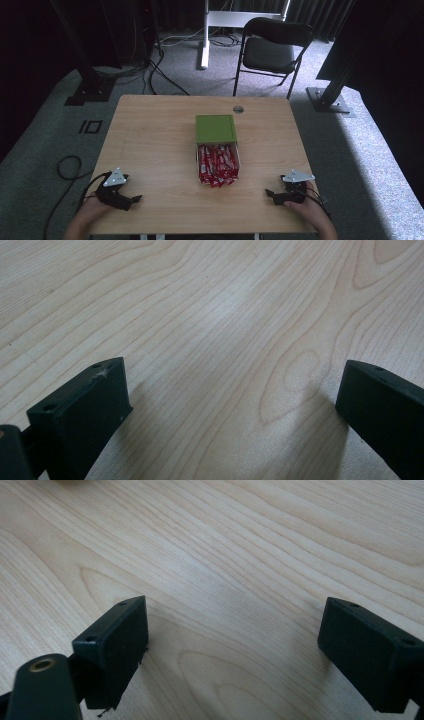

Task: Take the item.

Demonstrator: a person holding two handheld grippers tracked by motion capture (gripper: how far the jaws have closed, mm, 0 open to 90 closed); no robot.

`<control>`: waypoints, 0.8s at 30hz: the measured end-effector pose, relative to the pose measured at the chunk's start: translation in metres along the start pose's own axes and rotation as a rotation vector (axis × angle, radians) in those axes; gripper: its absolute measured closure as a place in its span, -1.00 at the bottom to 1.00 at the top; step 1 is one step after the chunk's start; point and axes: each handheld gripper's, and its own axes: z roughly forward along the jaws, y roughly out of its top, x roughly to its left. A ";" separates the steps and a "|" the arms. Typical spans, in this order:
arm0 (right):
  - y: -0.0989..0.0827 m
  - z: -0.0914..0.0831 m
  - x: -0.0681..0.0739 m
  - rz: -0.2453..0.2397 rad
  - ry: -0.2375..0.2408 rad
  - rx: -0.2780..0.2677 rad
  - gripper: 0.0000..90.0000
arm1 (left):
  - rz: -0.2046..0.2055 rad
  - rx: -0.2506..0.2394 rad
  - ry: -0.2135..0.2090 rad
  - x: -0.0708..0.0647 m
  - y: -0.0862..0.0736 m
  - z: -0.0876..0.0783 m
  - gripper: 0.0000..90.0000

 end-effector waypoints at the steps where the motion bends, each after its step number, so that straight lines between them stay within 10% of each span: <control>1: 0.000 0.000 0.000 0.000 0.000 0.000 -0.73 | 0.000 0.000 0.000 0.000 0.000 0.000 -0.97; 24: 0.001 0.001 0.002 0.008 -0.013 -0.002 -0.72 | 0.000 0.000 0.000 0.000 0.000 0.000 -0.97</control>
